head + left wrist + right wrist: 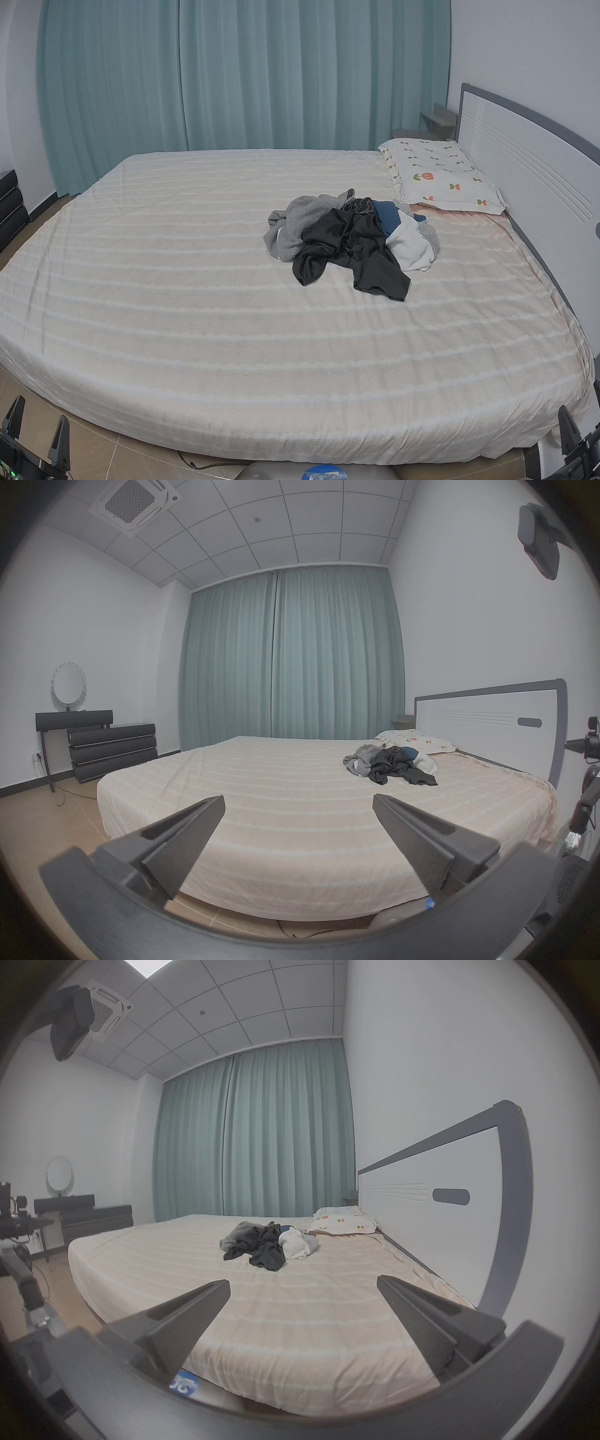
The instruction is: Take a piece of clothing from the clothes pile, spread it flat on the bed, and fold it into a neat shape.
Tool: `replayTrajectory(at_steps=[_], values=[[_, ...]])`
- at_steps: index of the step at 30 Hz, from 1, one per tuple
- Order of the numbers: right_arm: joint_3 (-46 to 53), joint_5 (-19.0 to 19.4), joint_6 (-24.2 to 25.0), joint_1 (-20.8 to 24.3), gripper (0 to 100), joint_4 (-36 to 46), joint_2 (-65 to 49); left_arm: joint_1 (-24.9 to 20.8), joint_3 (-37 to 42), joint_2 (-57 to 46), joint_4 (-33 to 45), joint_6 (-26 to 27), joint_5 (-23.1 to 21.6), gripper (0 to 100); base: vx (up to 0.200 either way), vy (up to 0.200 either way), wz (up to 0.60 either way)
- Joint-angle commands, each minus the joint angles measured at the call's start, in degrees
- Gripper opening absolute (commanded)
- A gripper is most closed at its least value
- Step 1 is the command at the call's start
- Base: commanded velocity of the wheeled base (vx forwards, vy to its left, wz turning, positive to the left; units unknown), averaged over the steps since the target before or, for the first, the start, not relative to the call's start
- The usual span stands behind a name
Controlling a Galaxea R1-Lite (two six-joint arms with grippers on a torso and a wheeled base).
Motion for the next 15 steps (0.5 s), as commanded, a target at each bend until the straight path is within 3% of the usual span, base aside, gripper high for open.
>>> replayTrajectory(at_steps=[1,3,7,14,15], values=[[-20.6,1.8,9.4,2.5,100,0.6,14.8,0.0,1.0,-1.0,0.0,0.0,0.0,100,0.000,0.000,0.00],[-22.2,2.2,9.2,2.7,100,1.1,18.2,0.0,1.0,-1.0,0.0,0.0,0.0,100,0.000,0.000,0.00],[-23.3,3.9,9.1,3.7,100,-2.2,40.2,0.0,1.0,-1.0,0.0,0.0,0.0,100,0.000,0.000,0.00],[-25.9,4.9,12.3,7.6,100,-27.2,76.4,0.0,1.0,-1.0,0.0,0.0,0.0,100,0.000,0.000,0.00],[-26.2,4.8,12.4,7.6,100,-27.9,77.2,0.0,1.0,-1.0,0.0,0.0,0.0,100,0.000,0.000,0.00]])
